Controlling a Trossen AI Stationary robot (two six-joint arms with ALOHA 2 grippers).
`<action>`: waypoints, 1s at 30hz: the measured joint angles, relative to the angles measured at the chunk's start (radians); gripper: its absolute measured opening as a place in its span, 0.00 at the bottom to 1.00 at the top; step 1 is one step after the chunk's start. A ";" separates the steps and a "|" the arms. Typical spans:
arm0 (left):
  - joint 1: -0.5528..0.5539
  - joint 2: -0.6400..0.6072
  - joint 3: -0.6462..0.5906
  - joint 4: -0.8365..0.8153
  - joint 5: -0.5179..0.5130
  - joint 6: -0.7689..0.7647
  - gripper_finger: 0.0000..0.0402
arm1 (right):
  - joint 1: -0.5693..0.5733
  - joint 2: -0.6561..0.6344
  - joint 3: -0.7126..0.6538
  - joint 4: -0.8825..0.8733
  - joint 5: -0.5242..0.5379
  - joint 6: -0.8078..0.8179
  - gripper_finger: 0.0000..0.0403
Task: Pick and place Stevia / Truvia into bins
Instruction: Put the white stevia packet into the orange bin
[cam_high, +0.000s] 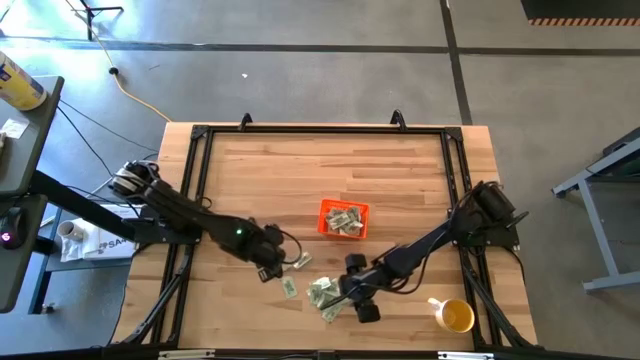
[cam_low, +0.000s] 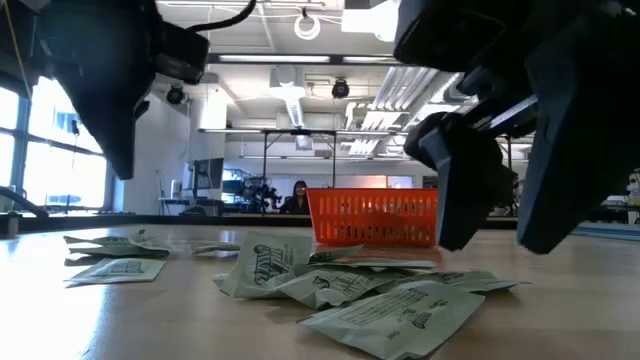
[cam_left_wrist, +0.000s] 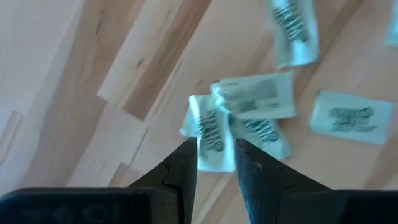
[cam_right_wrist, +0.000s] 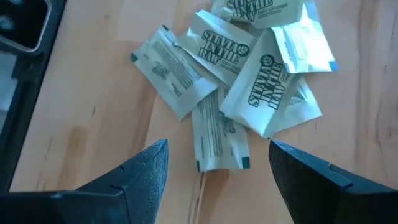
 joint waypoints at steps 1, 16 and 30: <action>0.000 -0.009 -0.012 0.001 -0.003 0.000 0.35 | 0.000 0.008 0.002 0.008 0.001 0.015 0.66; 0.003 -0.100 -0.078 -0.029 -0.098 0.146 0.34 | 0.016 0.064 0.009 -0.046 0.193 0.186 0.56; 0.139 -0.107 -0.077 -0.018 -0.114 0.285 0.34 | 0.026 0.038 0.006 -0.252 0.209 0.452 0.18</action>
